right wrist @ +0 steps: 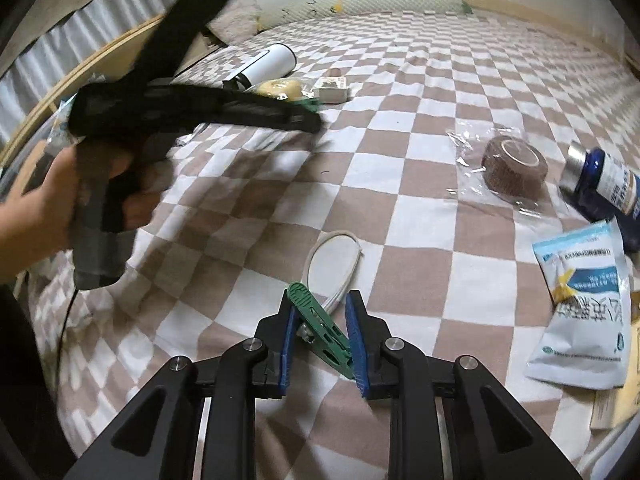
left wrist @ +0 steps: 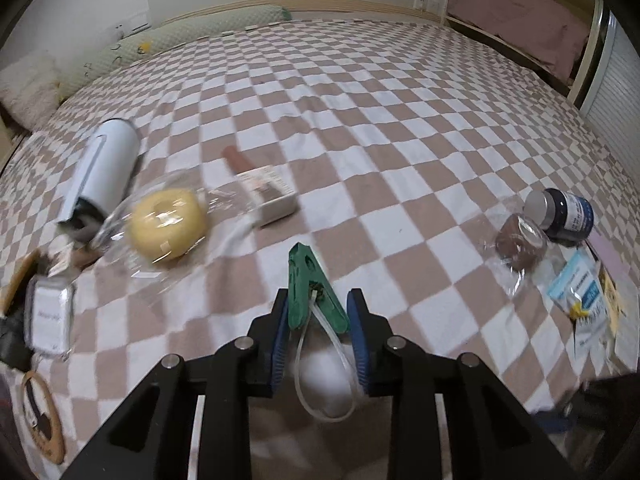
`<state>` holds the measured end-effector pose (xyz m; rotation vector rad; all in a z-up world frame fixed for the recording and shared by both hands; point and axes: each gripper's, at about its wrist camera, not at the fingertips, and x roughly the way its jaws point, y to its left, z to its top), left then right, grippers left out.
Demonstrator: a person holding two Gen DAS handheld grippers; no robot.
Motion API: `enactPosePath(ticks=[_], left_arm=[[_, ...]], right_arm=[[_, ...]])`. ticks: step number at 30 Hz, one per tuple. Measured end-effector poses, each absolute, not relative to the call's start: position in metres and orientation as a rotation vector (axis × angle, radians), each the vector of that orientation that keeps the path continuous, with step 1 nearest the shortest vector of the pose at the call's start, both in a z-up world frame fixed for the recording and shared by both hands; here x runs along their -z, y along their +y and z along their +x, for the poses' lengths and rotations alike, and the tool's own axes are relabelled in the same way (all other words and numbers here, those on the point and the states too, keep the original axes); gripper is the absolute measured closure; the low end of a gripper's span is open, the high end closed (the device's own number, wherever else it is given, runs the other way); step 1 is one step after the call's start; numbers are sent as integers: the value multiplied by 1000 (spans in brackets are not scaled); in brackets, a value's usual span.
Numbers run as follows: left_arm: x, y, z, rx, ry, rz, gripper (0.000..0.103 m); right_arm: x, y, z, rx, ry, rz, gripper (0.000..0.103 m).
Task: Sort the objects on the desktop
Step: 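Carry the green clothespin with the right tool into the clear plastic box and release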
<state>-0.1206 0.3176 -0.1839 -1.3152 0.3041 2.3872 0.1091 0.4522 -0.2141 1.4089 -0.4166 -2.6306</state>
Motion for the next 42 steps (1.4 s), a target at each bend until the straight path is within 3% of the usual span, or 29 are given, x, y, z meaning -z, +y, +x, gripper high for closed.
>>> enactPosePath(ticks=[9, 21, 33, 42], left_arm=[[131, 337, -61, -2412, 261, -1282, 75], [30, 289, -5, -2549, 235, -1155, 75], [-52, 240, 83, -2793, 143, -1081, 75], [-72, 172, 139, -3048, 8, -1036, 75]], right_arm=[[178, 456, 109, 2687, -391, 1398, 87], [66, 414, 85, 2797, -241, 1206, 87], [-31, 287, 43, 2735, -59, 951, 87], [-42, 194, 11, 2596, -72, 923, 87]])
